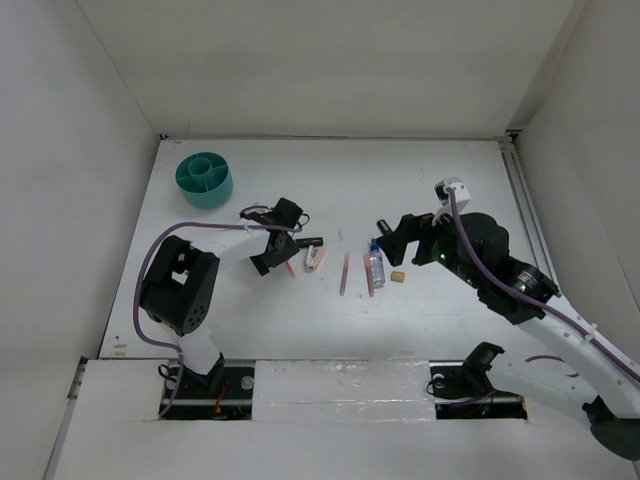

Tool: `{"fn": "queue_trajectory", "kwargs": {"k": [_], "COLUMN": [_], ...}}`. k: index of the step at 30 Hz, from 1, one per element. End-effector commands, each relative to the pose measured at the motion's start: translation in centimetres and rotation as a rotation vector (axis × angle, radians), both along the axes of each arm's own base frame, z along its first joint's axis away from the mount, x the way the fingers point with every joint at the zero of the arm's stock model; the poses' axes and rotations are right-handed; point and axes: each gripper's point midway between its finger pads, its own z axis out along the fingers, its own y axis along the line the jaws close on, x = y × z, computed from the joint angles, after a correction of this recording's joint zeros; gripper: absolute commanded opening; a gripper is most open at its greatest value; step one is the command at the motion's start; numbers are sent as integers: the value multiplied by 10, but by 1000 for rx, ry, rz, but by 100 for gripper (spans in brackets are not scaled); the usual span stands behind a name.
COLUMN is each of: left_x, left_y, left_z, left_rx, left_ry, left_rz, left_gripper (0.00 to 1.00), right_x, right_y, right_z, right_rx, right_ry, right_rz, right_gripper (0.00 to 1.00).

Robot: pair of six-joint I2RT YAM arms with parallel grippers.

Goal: Sort the stationery into containers
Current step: Pick up the pen from the center of the board.

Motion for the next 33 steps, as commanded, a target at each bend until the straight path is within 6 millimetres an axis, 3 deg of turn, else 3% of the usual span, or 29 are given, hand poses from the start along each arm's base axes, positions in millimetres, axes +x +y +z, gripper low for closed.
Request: {"fn": "queue_trajectory", "kwargs": {"k": [1,7,12,13,16,17,23,25,28,30,32,33], "left_x": [-7,-10,-14,-18,-20,-20,-22,-22,-22,-23,-26,-29], "left_y": [3,3,2,2,-2,-2,-1,-1,0,4,8,9], "left_z": [-15,-25,-35,-38,-45,-45,-49,-49,-44,-36,-25,-19], "left_rx": [29,37,33,29,26,26,47,47,34,37,65,86], "left_ry": [63,94,118,133,145,145,174,174,147,117,103,93], "left_rz": [12,10,-4,-6,-17,-17,-33,-33,-43,-39,-45,-55], "left_gripper": [57,53,48,40,29,19,2,0,0,0,0,0], "right_x": [0,-2,-8,-8,-8,-8,-12,-12,-6,2,9,18], "right_y": [7,6,-5,-5,-6,-6,-5,-5,1,8,17,24], "right_z": [20,22,38,38,40,40,47,49,43,28,29,16], "right_rx": [59,66,99,100,99,100,115,121,106,70,65,36], "right_ry": [-58,-65,-110,-110,-110,-110,-121,-128,-111,-71,-61,-24], "right_rz": [26,26,4,4,4,4,23,23,23,23,33,33], "right_gripper": [100,100,100,100,100,100,100,100,100,100,100,100]}}
